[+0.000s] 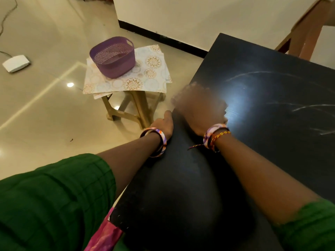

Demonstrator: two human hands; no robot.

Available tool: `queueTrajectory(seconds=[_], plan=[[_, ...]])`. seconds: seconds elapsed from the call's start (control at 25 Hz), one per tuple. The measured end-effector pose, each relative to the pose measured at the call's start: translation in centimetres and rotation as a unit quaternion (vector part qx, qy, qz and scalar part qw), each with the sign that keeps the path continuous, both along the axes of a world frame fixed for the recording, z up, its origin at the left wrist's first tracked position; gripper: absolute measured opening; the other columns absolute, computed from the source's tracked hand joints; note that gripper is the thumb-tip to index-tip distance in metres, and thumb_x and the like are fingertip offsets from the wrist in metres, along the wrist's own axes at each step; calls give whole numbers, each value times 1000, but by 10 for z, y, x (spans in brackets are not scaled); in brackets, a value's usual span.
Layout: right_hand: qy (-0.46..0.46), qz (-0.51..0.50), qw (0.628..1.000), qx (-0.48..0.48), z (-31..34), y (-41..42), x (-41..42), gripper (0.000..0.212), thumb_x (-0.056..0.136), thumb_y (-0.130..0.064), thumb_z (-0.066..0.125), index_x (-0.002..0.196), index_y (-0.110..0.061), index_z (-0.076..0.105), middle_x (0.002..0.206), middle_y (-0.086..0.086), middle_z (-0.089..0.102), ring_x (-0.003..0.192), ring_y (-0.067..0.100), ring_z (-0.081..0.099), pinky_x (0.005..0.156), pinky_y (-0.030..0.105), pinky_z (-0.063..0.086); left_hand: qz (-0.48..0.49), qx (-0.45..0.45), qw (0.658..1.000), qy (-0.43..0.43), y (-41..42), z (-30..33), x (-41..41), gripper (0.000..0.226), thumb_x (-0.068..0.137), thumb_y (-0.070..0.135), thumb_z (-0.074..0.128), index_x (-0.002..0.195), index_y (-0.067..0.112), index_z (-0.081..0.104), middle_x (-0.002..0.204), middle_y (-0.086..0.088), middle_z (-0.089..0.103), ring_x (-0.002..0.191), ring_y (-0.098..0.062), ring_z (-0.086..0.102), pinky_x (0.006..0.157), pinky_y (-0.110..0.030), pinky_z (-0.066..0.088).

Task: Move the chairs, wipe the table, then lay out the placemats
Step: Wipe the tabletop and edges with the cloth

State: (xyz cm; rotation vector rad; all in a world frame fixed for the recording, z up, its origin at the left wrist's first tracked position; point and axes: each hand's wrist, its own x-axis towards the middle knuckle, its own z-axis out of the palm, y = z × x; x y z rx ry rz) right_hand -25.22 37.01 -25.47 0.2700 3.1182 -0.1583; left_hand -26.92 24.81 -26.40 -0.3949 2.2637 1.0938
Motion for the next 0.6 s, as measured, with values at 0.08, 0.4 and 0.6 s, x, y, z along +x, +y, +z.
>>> queueTrajectory(seconds=[0.08, 0.4, 0.6], plan=[[-16, -56, 998, -27, 2, 24, -34, 55, 97, -49, 28, 149, -35, 15, 160, -4, 8, 145, 32, 6, 112, 58, 12, 4, -1, 1000, -14, -1, -1, 0, 68, 94, 52, 17, 127, 4, 52, 127, -18, 54, 112, -34, 52, 102, -40, 39], [-11, -9, 1000, -21, 1, -11, -11, 54, 95, -49, 34, 147, -39, 19, 160, -6, 4, 146, 31, 1, 112, 56, 10, -22, -13, 1000, -11, 0, -6, -4, 70, 93, 53, 16, 120, 4, 57, 118, -20, 59, 106, -35, 55, 98, -41, 41], [-35, -51, 997, -37, 6, 14, -61, 52, 98, -49, 26, 148, -35, 20, 160, -4, 5, 146, 32, 0, 113, 58, 8, -26, -26, 999, -17, -2, -8, -4, 77, 93, 61, 15, 124, 3, 56, 120, -17, 60, 107, -33, 56, 100, -42, 42]])
